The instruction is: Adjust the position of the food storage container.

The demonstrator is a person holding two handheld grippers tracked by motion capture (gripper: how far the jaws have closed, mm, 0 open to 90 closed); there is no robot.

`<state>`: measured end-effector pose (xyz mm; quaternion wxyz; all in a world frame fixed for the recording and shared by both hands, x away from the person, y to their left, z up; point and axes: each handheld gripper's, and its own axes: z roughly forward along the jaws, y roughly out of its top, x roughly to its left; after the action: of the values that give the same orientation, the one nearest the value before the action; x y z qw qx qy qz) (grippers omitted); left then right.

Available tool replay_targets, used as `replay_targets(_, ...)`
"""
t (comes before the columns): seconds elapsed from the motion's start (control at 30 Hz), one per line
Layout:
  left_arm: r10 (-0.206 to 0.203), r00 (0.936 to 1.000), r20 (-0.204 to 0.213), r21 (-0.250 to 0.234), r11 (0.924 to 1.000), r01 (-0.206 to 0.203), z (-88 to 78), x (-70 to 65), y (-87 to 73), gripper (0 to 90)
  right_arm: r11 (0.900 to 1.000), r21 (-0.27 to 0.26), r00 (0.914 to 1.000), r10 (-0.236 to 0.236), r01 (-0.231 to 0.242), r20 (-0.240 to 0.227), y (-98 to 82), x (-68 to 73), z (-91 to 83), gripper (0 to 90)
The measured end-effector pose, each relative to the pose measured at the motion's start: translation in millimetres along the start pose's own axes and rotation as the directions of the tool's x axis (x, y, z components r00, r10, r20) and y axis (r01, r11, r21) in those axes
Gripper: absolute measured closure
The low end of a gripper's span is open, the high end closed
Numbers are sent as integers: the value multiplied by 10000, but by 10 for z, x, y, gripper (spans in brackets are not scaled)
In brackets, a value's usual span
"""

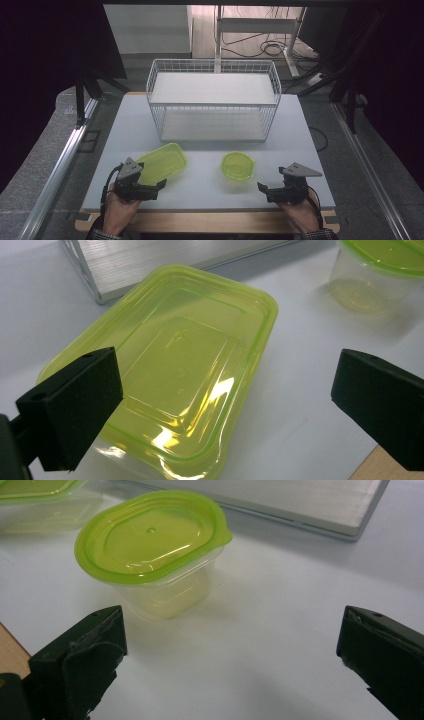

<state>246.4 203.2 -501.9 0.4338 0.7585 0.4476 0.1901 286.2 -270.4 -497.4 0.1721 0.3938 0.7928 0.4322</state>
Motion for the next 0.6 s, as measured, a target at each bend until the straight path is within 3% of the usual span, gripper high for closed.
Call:
replay_targets(0.13, 40, 10000, 80, -68, 10000, -40, -4, -18, 3, 0, 9997, 173, 9998, 189, -189, 16, -4, 2, 11, 8)
replay_targets(0.27, 317, 9993, -194, -88, 9995, -319, -2, -59, 10, 22, 9988, 226, 9991, 427, -427, -12, 8, 20, 6, 59)
replay_targets(0.6, 686, 9972, -305, -95, 9976, -689, 9, -62, -11, 14, 9971, 394, 9978, 648, -643, -110, 12, 8, -6, 138)
